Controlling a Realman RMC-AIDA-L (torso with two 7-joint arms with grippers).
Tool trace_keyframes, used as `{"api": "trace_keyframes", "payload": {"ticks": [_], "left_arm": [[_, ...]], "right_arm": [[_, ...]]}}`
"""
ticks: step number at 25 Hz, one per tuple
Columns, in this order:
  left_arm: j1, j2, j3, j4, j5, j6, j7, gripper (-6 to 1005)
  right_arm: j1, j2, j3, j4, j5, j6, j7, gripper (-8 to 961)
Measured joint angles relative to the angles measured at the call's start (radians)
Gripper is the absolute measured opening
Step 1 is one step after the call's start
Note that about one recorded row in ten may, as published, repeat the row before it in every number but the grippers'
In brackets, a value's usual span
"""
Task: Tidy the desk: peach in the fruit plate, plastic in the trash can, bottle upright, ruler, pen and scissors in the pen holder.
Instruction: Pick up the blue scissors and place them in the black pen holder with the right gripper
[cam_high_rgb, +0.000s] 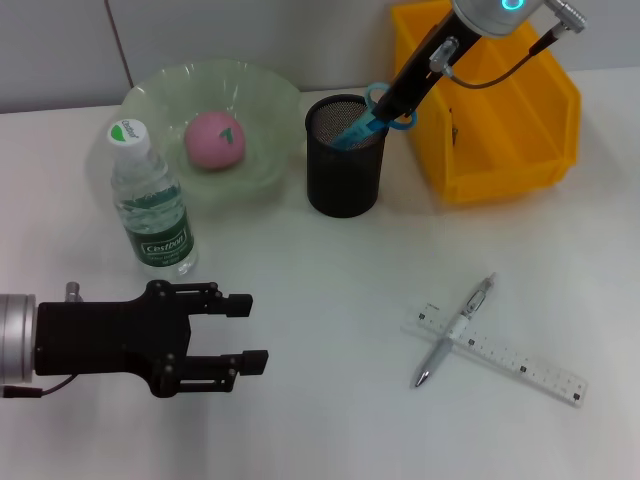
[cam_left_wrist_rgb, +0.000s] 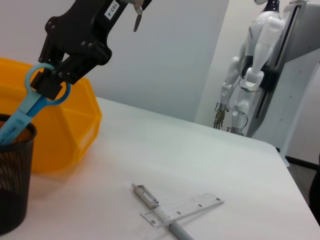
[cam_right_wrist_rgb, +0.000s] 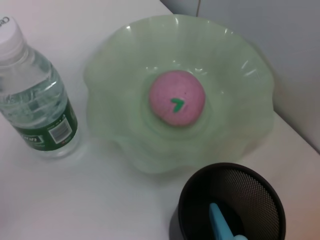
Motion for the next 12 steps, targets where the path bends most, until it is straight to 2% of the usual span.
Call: {"api": "trace_keyframes", "payload": {"ticks": [12], "left_arm": [[0.018, -0.004, 0.029, 0.021, 0.013, -0.043, -0.011, 776]], "right_arm": [[0.004, 0.009, 0.0, 0.001, -0.003, 0.007, 0.015, 81]]}}
